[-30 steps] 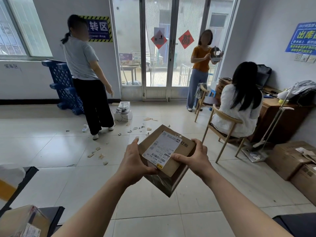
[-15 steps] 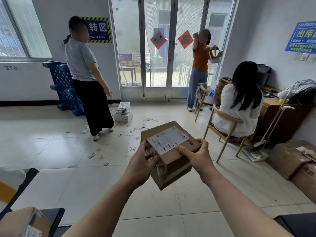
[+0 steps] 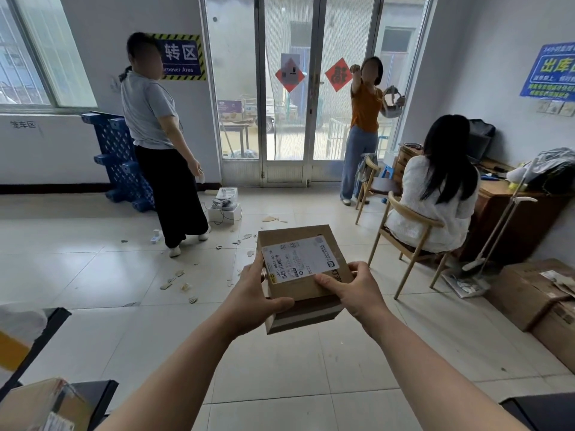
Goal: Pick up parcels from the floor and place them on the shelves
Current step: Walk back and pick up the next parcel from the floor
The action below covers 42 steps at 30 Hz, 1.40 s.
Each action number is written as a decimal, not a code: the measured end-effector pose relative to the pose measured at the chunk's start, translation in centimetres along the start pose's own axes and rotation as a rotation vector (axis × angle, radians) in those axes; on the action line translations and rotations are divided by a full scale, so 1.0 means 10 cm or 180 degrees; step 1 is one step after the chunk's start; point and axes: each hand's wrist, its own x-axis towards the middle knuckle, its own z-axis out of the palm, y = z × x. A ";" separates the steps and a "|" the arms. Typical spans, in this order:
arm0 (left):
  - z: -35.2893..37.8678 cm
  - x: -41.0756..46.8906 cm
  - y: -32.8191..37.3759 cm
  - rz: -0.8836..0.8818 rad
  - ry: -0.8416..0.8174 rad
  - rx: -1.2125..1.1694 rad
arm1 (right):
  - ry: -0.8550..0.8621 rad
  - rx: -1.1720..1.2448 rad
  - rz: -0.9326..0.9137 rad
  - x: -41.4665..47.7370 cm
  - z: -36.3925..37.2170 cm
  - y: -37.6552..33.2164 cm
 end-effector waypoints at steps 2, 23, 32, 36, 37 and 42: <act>-0.02 0.01 -0.02 0.0008 -0.0020 -0.0126 | 0.0018 -0.0068 0.0016 0.01 0.00 -0.01; -0.18 0.05 -0.08 0.0155 0.0083 -0.0259 | -0.0438 -0.0316 0.0135 -0.04 0.02 -0.02; -0.18 0.08 -0.09 0.0107 0.0498 -0.0517 | -0.0502 -0.0274 0.0152 0.03 -0.04 0.01; -0.14 0.10 -0.11 0.0131 0.0673 -0.0347 | -0.0543 0.0084 0.0227 0.02 -0.06 -0.02; -0.13 0.11 -0.10 0.0127 0.0683 -0.0292 | -0.0574 0.0224 0.0240 0.01 -0.06 -0.04; -0.07 0.12 -0.09 0.0115 0.0716 -0.0062 | -0.0427 0.0417 0.0161 0.01 -0.05 -0.06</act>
